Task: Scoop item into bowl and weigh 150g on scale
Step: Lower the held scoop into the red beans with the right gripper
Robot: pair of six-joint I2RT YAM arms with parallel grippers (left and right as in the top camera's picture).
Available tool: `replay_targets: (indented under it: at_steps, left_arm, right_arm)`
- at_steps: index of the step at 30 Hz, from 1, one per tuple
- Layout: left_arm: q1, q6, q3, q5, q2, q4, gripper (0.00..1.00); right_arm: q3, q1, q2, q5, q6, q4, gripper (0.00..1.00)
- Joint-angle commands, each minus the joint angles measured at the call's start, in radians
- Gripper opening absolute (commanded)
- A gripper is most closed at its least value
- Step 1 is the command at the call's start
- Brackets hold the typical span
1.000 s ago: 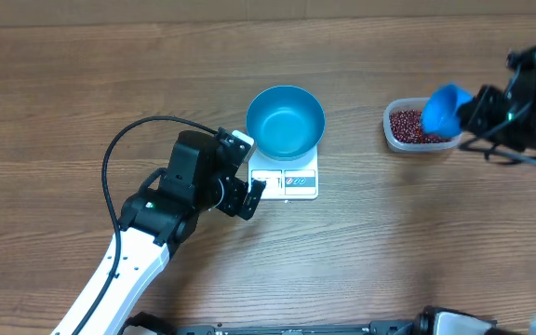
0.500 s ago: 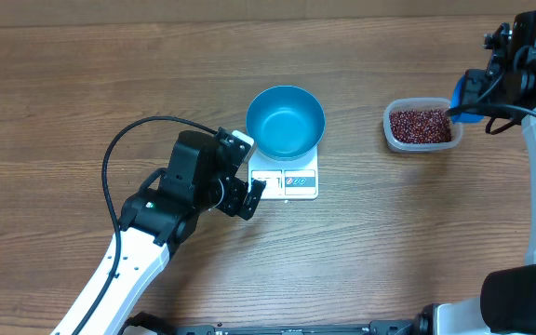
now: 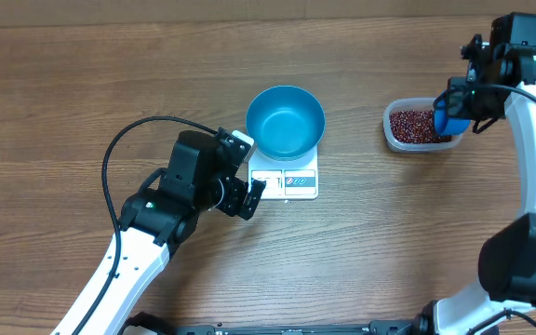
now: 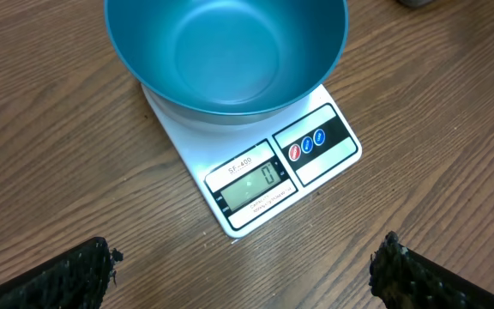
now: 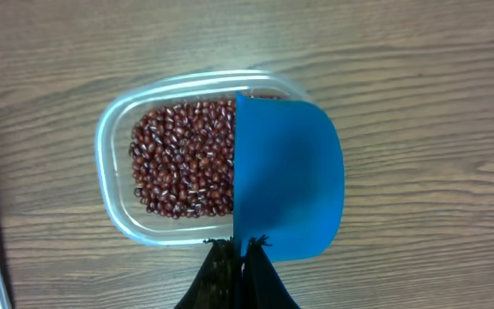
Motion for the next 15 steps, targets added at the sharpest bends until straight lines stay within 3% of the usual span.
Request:
replay_targets:
  at_steps: [1,15]
  left_arm:
    - [0.003,-0.013,-0.001,-0.006,0.006,0.001,1.0]
    - [0.003,-0.013,-0.001,-0.006,0.006,0.001,1.0]
  right_arm:
    - [0.01,0.006,0.026,-0.005,-0.008,0.002,0.04]
    - [-0.097,0.066,0.058,0.045,0.005,0.05,0.04]
